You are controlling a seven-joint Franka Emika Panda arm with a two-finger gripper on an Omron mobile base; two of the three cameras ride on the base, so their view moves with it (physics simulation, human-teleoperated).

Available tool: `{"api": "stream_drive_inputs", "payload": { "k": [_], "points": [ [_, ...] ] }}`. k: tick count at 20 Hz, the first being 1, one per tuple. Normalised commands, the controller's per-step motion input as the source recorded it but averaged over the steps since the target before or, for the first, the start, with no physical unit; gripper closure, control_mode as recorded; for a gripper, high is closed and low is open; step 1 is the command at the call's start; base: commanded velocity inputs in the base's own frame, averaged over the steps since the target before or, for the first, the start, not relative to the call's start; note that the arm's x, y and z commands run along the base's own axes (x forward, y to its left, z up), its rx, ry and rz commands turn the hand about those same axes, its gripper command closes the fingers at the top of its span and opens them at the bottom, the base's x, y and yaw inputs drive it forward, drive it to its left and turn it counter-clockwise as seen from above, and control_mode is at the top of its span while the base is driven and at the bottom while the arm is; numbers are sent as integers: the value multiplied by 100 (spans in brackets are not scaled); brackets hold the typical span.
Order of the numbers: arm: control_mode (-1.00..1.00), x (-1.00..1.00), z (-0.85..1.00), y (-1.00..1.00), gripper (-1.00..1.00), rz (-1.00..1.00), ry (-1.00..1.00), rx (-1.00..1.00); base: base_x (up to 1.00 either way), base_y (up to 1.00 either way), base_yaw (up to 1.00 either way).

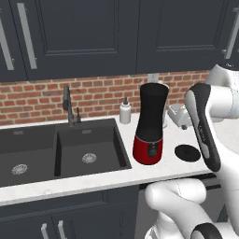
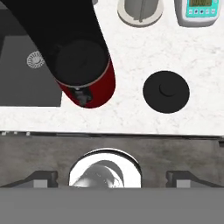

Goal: Close the lid blender by securely placing the lid on top.

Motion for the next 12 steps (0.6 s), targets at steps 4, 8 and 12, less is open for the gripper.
{"api": "stream_drive_inputs", "payload": {
  "k": [4,8,12],
  "points": [
    [-100,-31,-16,-39,-100,0,1,-2,0,0,0],
    [-100,-11,-26,-25,-100,0,2,-8,0,0,0],
    [-100,-1,-34,-34,-100,0,0,-4,0,0,0]
  ]
}}
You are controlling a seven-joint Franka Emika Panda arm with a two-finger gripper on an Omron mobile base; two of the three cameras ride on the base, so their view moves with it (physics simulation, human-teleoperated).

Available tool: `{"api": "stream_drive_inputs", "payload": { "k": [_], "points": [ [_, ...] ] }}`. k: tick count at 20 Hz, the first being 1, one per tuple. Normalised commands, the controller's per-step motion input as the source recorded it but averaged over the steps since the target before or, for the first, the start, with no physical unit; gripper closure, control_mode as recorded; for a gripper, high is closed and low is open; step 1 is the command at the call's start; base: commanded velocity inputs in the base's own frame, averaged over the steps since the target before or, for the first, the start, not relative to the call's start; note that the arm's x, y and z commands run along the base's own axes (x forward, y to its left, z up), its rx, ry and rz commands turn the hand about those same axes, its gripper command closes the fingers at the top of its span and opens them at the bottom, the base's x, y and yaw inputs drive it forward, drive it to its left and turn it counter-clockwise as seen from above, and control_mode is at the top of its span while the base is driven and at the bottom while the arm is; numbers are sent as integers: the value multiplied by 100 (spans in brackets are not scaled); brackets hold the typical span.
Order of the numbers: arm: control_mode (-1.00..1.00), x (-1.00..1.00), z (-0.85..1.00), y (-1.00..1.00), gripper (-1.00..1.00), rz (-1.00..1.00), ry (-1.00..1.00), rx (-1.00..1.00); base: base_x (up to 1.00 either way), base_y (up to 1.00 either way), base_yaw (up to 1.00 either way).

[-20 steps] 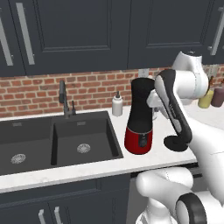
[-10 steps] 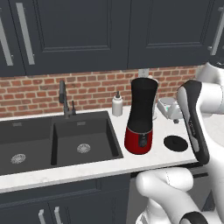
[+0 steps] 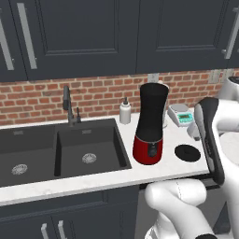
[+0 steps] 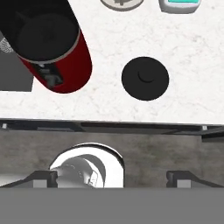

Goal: Close the lid blender by securely placing the lid on top.

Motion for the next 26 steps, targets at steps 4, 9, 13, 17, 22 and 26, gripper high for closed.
{"api": "stream_drive_inputs", "payload": {
  "k": [4,9,13,17,22,26],
  "points": [
    [-100,0,-43,-41,-100,0,0,-1,0,0,0],
    [-100,0,-33,-46,-100,0,0,0,0,0,0],
    [-100,3,-18,-29,-100,0,0,1,0,0,0],
    [-100,13,-8,-4,-100,0,0,3,0,0,0],
    [-100,16,-2,0,-100,0,0,3,0,0,0],
    [-100,14,-5,0,-100,2,0,1,0,0,0]
  ]
}}
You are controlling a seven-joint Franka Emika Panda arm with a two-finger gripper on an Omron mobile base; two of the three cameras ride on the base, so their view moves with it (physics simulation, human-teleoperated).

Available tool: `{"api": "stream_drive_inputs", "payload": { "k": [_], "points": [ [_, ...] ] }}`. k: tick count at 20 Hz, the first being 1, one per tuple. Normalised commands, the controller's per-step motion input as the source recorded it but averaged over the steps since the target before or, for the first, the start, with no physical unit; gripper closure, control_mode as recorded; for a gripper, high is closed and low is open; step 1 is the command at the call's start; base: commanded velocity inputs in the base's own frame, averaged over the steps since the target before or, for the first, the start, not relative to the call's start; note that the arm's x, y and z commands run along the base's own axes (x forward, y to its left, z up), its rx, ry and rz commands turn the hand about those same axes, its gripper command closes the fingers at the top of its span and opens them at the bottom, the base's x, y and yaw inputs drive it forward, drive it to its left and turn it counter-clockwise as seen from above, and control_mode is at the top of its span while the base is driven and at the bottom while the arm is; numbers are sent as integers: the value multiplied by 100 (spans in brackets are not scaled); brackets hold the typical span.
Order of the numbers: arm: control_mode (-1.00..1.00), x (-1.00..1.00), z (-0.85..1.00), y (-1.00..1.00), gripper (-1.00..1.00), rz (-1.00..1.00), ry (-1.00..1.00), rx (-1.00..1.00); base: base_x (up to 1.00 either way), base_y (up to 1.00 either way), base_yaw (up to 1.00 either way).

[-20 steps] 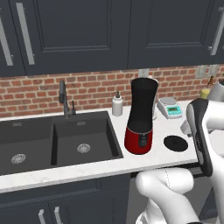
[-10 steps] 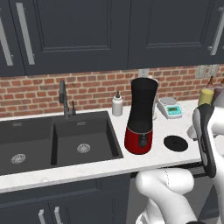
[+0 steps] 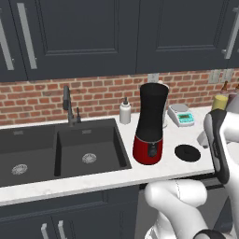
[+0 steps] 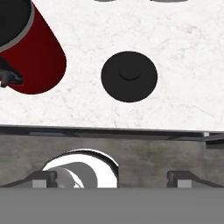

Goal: Close the lid blender by securely placing the lid on top.

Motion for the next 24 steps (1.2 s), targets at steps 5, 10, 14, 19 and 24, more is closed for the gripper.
{"api": "stream_drive_inputs", "payload": {
  "k": [5,10,14,19,24],
  "points": [
    [-100,10,-19,0,-100,3,0,0,0,0,0],
    [-100,17,-29,1,-100,3,1,0,0,0,0],
    [-100,21,-34,0,-100,3,1,0,0,0,0],
    [-100,23,-33,0,-100,4,1,0,0,0,0],
    [-100,25,-25,0,-100,4,0,0,0,0,0]
  ]
}}
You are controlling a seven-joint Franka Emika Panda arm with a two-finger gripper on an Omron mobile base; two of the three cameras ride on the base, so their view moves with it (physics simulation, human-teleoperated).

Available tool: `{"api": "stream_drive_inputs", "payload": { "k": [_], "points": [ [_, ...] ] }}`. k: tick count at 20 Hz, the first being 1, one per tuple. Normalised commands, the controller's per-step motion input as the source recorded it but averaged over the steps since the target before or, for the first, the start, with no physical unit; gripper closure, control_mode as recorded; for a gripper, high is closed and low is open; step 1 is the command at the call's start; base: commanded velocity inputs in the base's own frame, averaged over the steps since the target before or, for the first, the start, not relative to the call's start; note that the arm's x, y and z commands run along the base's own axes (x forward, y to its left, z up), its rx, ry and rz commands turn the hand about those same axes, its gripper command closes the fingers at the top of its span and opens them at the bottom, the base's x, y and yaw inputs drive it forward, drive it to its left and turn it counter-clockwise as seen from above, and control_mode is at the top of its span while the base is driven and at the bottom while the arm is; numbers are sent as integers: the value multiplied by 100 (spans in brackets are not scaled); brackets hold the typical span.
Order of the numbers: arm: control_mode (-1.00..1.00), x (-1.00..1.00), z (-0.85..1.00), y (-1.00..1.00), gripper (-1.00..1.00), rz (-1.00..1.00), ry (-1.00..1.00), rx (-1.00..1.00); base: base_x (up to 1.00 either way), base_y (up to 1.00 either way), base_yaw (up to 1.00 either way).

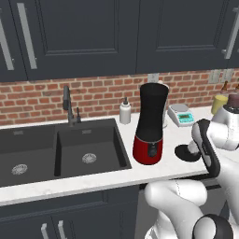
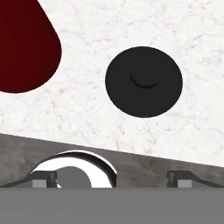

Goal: Close the lid blender by securely placing the lid on top.

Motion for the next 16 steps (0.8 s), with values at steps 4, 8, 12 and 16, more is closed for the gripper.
{"api": "stream_drive_inputs", "payload": {
  "k": [4,8,12,16],
  "points": [
    [-100,28,-22,0,-100,6,0,0,0,0,0],
    [-100,26,-16,0,-100,5,0,0,0,0,0],
    [-100,19,-11,0,-100,3,0,2,0,0,0],
    [-100,15,-9,-3,-100,1,0,2,0,0,0]
  ]
}}
